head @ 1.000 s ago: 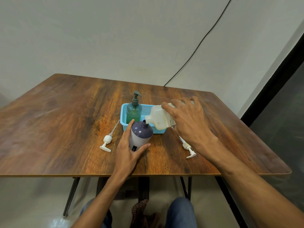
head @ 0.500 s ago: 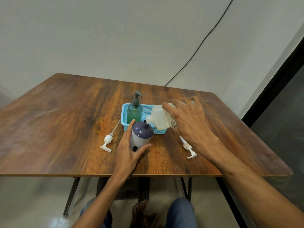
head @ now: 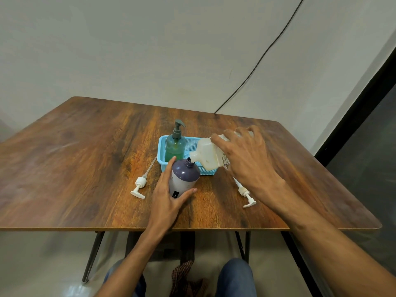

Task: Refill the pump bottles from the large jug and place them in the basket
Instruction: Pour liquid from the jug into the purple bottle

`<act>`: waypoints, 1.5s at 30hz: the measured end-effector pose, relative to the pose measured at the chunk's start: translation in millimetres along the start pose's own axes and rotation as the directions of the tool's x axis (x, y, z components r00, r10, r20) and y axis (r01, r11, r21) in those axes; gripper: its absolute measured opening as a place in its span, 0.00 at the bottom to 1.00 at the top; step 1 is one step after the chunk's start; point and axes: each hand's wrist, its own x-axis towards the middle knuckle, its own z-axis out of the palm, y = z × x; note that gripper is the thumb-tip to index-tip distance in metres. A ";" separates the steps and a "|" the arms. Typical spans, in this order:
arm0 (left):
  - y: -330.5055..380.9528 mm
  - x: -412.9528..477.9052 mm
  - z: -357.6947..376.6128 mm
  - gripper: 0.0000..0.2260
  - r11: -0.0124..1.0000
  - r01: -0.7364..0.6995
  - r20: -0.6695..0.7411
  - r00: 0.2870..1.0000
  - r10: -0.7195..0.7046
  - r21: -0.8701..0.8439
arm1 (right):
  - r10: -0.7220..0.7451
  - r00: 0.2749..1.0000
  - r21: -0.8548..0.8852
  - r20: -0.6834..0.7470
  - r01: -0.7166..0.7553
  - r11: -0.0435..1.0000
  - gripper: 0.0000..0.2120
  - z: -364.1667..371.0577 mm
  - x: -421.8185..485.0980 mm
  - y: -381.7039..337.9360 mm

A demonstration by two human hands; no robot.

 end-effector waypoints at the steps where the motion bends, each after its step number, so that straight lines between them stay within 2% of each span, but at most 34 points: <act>1: 0.8 0.1 0.0 0.44 1.000 -0.002 -0.002 1.000 0.002 0.005 | -0.001 1.000 0.000 -0.001 0.001 1.000 0.35 -0.2 0.0 0.2; 19: -2.8 0.3 0.1 0.44 1.000 -0.003 -0.008 1.000 0.003 -0.008 | -0.004 1.000 -0.009 -0.009 0.004 1.000 0.32 -1.5 2.8 0.1; 45: -3.8 0.1 1.9 0.43 1.000 -0.003 0.003 1.000 0.003 -0.018 | -0.022 1.000 -0.022 0.001 0.022 1.000 0.33 2.5 4.3 1.7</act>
